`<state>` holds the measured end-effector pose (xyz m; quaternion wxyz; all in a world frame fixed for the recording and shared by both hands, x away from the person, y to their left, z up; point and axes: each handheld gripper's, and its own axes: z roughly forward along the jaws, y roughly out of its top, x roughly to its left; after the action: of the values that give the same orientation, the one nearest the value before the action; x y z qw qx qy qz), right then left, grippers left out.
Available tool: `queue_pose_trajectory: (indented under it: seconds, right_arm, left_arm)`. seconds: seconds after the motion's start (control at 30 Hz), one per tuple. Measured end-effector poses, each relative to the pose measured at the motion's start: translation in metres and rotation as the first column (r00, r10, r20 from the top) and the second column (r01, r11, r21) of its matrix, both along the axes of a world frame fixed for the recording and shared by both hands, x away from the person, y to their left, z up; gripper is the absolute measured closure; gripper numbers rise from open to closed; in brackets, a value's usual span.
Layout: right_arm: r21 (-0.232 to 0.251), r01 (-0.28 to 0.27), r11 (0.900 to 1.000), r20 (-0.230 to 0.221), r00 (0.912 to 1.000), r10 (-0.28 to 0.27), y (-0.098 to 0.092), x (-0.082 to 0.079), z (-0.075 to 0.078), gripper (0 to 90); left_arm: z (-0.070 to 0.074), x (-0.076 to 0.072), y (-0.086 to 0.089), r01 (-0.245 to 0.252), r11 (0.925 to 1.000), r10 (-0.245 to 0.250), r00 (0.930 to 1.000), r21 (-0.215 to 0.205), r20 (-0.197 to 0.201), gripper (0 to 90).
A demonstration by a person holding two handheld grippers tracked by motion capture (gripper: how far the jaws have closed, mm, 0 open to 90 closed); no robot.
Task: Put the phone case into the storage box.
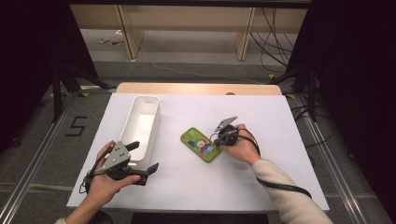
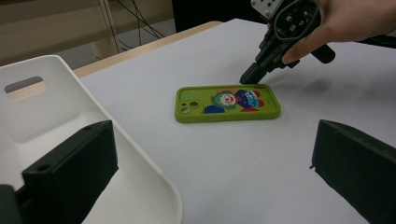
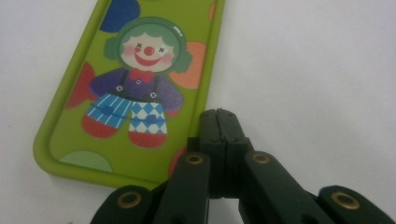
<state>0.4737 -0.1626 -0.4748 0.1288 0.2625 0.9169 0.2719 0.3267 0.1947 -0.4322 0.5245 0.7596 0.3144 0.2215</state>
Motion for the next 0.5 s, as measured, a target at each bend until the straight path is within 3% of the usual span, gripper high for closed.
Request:
queue_pose_trajectory:
  seconds: [0.47, 0.5]
  right_arm:
    - [0.000, 0.042, 0.999, -0.053, 0.9977, -0.042, 0.0023, -0.0071, 0.0040, 89.7]
    - [0.020, 0.062, 0.998, -0.039, 0.9974, -0.061, 0.0009, -0.0063, 0.0076, 83.7]
  left_arm:
    - [0.0002, -0.0003, -0.0001, 0.002, 1.0000, -0.002, 1.0000, -0.003, 0.000, 0.0]
    - [0.0002, -0.0003, 0.0000, 0.002, 1.0000, -0.002, 1.0000, -0.003, -0.001, 0.0]
